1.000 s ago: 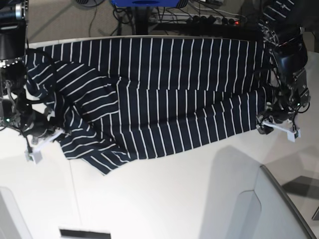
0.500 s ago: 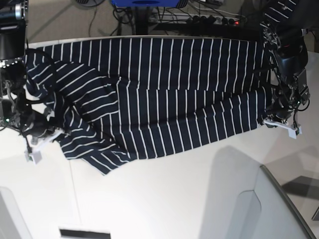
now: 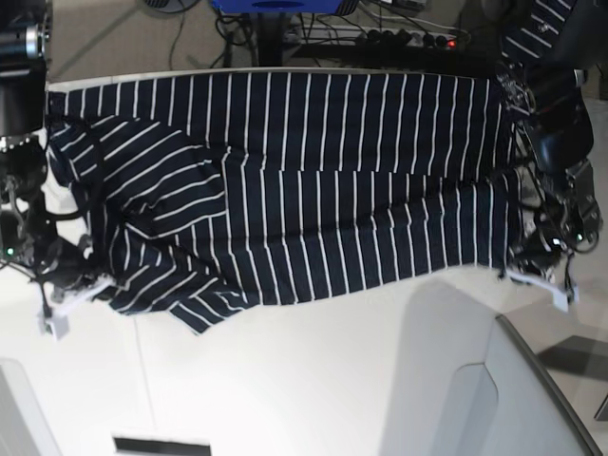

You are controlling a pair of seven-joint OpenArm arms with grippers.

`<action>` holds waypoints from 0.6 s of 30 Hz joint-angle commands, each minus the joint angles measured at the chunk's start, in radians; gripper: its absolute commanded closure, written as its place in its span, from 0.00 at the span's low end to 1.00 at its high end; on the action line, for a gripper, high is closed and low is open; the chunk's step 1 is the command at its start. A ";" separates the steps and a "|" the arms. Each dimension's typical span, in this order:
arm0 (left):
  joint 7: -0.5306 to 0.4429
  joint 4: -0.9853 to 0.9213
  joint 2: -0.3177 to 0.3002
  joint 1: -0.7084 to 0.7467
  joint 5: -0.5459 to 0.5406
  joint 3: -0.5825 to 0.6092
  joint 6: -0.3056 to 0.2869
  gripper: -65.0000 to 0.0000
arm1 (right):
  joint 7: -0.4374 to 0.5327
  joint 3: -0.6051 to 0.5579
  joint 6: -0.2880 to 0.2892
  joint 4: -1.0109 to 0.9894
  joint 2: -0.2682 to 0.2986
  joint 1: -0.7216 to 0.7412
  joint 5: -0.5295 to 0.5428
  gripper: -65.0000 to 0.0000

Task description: Layout the t-shirt on the table in an organized manner, then fold the t-shirt properly

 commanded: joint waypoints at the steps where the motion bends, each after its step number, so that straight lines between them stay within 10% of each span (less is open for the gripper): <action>1: -0.010 0.030 -0.021 -0.038 -0.009 -0.002 -0.004 1.00 | 0.015 0.004 0.005 -0.002 0.017 0.033 0.008 0.99; 18: -0.004 0.147 -0.032 -0.090 -0.018 0.084 -0.006 1.00 | 0.100 0.009 0.007 -0.045 0.034 0.079 0.016 1.00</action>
